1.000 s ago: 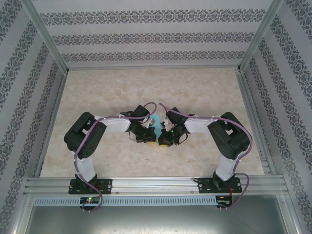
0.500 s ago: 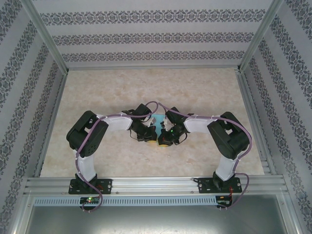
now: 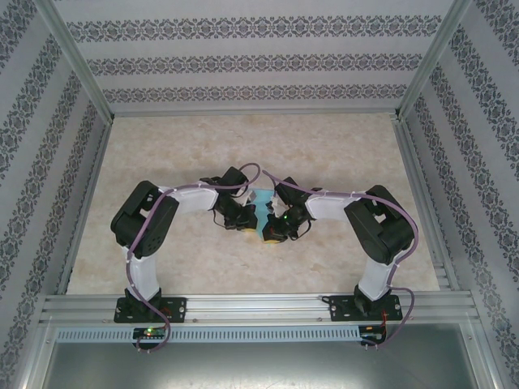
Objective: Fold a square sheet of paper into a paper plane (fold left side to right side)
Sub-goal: Third fold the triangle at the center of the table.
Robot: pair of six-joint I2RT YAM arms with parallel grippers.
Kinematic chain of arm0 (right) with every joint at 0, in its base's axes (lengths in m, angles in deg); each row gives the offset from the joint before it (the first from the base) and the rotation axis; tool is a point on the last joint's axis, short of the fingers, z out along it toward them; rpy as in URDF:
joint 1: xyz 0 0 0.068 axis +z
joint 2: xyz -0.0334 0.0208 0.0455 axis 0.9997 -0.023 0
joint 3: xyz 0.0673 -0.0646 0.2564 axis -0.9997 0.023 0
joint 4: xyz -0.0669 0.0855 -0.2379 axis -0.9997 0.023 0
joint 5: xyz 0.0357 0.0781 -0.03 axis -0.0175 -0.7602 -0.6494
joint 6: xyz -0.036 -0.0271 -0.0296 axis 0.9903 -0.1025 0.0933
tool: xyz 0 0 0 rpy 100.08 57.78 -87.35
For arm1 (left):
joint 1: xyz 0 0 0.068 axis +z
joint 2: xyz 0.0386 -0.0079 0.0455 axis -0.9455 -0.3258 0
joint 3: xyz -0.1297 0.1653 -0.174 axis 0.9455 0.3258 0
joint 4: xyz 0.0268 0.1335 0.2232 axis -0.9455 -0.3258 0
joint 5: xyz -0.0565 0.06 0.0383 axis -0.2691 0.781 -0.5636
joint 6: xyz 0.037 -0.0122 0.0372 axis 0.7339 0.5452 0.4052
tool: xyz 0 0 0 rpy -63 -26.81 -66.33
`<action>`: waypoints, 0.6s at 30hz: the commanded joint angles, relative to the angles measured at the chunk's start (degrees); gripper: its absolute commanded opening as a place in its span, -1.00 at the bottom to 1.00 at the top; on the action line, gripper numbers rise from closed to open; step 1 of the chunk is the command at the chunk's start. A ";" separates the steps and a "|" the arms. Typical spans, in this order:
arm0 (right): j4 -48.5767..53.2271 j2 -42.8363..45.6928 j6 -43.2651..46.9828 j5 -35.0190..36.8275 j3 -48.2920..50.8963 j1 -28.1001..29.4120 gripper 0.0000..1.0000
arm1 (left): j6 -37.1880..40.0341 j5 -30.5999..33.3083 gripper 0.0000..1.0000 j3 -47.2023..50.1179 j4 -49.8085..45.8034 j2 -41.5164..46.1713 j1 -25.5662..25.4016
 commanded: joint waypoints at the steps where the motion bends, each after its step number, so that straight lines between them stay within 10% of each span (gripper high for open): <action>1: 7.04 -2.99 1.51 8.69 1.72 0.12 -1.00 | 2.51 6.61 -1.00 -1.75 -1.81 -1.94 3.28; 18: 9.05 -1.15 3.00 9.04 1.96 -0.72 -1.00 | 6.68 8.86 -1.00 -0.43 -2.76 -2.37 8.99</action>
